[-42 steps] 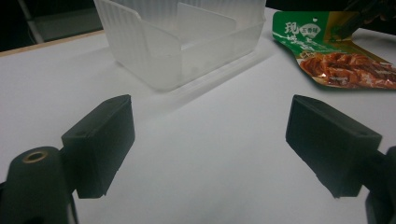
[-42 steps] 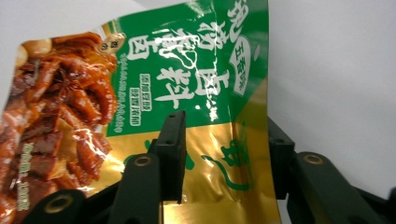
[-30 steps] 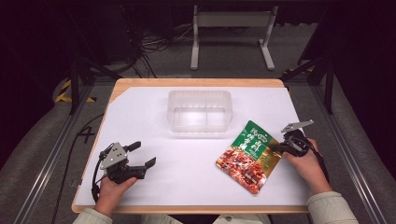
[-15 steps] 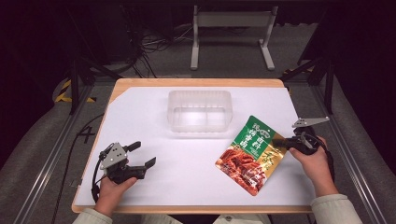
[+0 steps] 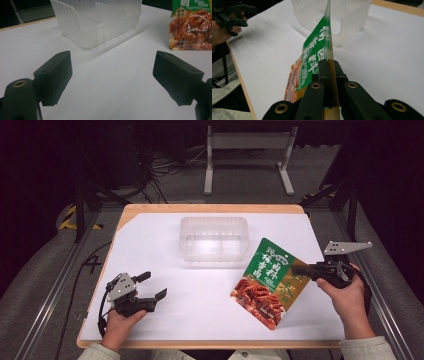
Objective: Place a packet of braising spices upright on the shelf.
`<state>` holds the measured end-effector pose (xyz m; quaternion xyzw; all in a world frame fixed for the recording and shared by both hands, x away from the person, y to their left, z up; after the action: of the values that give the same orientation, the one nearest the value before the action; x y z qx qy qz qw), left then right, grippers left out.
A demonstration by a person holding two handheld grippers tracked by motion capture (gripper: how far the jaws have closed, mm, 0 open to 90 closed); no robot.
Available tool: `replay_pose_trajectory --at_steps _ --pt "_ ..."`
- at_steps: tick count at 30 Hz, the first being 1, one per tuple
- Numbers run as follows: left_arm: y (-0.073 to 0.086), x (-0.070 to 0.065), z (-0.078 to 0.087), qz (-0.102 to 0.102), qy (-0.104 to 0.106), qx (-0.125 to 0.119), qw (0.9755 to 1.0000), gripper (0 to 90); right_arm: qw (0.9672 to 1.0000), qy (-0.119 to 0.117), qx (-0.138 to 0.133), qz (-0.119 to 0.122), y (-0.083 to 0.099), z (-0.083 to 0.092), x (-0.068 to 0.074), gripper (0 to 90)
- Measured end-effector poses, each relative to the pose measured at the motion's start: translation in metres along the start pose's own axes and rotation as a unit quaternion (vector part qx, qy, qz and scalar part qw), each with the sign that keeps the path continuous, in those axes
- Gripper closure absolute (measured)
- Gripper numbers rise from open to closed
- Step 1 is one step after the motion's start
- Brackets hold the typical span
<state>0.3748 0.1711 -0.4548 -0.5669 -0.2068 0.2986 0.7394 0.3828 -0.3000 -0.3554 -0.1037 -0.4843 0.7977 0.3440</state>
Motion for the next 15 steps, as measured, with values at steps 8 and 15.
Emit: replay_pose_trajectory --at_steps 8,15 --pt "0.0 0.0 0.0 -0.001 0.0 0.0 1.0 16.7 0.9982 -0.047 -0.023 0.03 -0.02 0.008 0.035 90.0" --pt "0.0 0.0 0.0 0.0 0.0 0.0 1.0 16.7 0.9968 -0.056 -0.03 0.048 -0.03 0.013 0.049 90.0"
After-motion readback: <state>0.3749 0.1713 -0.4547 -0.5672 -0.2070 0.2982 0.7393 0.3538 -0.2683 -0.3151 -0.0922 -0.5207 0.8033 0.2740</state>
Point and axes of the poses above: each handheld gripper's, and its own axes: z roughly backward along the jaws, y roughly out of its underside, x roughly to its left, the point moved 6 cm from there along -z, roughly forward along the jaws, and after that the axes turned 4 degrees about -x, right-handed, at the moved point
